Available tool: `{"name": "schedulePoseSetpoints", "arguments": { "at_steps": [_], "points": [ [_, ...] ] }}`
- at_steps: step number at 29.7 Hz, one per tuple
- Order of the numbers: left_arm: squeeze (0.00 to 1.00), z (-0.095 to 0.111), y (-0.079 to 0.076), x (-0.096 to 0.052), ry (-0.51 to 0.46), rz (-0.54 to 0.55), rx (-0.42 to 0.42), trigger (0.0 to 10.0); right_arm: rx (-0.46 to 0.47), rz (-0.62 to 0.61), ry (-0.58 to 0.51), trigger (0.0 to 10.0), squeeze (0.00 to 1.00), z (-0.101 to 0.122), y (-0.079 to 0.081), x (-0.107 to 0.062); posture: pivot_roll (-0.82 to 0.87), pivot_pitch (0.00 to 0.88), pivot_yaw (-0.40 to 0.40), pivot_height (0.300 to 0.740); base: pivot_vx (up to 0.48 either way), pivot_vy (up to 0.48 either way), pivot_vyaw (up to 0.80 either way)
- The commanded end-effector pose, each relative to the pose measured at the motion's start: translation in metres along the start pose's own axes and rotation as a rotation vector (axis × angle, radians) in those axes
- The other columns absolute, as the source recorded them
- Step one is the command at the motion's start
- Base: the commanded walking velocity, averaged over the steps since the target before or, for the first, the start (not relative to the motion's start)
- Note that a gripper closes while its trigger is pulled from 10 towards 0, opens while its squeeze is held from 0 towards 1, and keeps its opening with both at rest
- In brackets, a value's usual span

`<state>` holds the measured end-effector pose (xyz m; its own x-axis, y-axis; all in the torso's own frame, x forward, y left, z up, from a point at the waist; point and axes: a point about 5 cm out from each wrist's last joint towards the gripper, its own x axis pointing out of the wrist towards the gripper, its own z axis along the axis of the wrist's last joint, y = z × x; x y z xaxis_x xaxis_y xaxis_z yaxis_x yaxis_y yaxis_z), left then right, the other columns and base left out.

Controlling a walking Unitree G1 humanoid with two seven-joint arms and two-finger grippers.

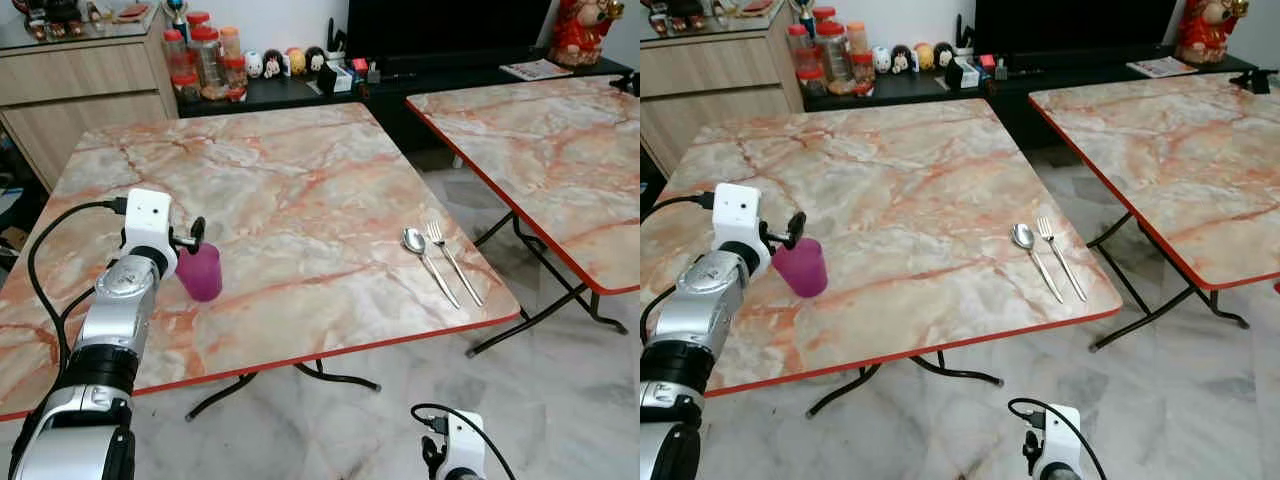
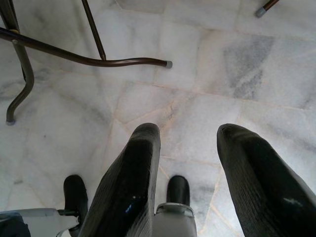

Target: Setting the table

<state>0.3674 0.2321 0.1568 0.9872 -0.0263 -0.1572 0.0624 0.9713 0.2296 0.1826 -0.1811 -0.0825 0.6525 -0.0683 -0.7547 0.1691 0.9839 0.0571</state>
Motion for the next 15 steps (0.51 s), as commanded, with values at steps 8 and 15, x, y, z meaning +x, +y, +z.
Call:
{"name": "schedulePoseSetpoints", "arguments": {
  "at_steps": [8,15],
  "points": [
    [0.0,0.01,0.005,0.004,0.063,-0.049,0.095,10.0,0.0,-0.002,-0.009,10.0,0.0,0.003,-0.001,0.001,0.02,0.0,0.003,0.74,0.0,0.0,0.0],
    [0.0,0.016,0.023,0.003,0.086,0.022,0.08,10.0,0.004,-0.001,-0.011,10.0,0.0,0.004,0.0,0.001,0.03,0.0,0.0,0.74,0.0,0.0,0.0]
  ]
}}
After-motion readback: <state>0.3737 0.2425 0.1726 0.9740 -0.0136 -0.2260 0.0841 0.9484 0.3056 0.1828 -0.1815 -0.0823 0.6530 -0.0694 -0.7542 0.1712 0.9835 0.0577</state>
